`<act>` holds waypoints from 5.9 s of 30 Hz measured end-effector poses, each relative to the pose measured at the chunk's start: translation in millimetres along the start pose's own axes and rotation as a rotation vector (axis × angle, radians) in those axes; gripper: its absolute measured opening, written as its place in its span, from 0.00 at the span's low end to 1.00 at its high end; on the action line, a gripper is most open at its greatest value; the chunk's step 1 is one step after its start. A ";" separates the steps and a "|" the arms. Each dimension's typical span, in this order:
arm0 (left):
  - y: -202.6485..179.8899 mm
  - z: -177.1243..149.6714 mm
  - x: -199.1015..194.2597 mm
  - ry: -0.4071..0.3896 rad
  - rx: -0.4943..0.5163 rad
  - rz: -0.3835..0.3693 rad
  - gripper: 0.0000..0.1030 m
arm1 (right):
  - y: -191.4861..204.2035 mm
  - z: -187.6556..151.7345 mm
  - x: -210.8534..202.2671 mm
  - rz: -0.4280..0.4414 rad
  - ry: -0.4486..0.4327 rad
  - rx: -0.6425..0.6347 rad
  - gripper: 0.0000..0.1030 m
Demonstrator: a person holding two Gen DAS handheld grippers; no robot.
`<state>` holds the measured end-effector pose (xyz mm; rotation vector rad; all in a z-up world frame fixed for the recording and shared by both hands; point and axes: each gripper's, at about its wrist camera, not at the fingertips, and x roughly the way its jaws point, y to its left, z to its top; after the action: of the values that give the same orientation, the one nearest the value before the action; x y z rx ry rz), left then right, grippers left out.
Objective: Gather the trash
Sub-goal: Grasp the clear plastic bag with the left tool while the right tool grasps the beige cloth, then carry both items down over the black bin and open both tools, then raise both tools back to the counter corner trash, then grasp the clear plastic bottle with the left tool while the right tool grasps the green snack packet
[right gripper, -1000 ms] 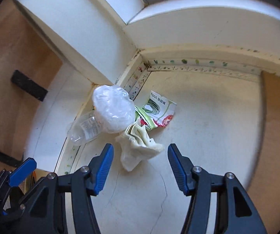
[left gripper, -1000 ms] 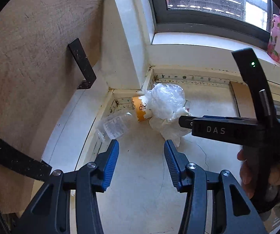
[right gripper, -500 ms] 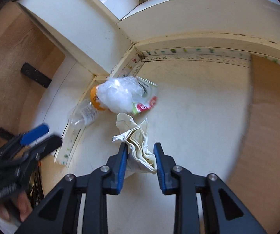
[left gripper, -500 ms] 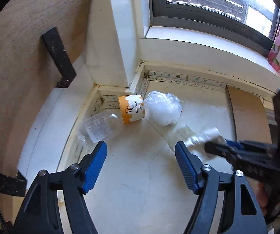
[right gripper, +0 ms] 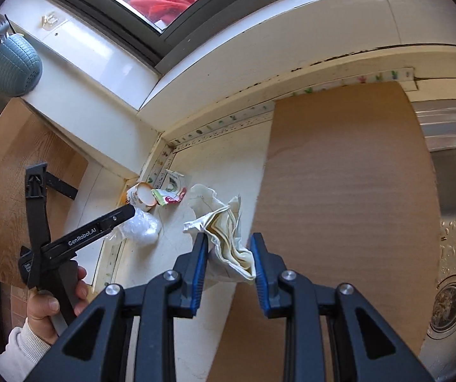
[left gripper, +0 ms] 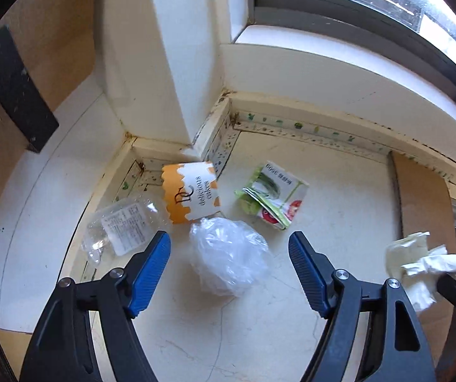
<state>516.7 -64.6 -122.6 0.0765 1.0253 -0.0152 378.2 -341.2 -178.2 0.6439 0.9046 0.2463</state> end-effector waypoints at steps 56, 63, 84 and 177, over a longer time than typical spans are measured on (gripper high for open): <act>107.3 -453.3 -317.2 -0.026 0.074 -0.248 0.29 | 144.0 -384.7 -197.4 -0.074 0.066 -0.187 0.26; 118.3 -512.3 -252.2 0.169 0.001 -0.215 0.29 | 111.1 -431.1 -146.0 -0.138 0.264 -0.200 0.27; 118.4 -632.4 66.1 0.507 -0.163 -0.199 0.64 | -57.8 -535.9 179.7 -0.329 0.631 0.021 0.31; 24.6 -165.7 -252.8 -0.426 0.228 0.291 0.90 | 187.1 -35.3 -71.1 -0.148 -0.020 -0.366 0.48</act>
<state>245.3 -34.3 9.2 0.4134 0.5764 0.1130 319.2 -211.9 -32.9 0.2396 0.8561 0.2639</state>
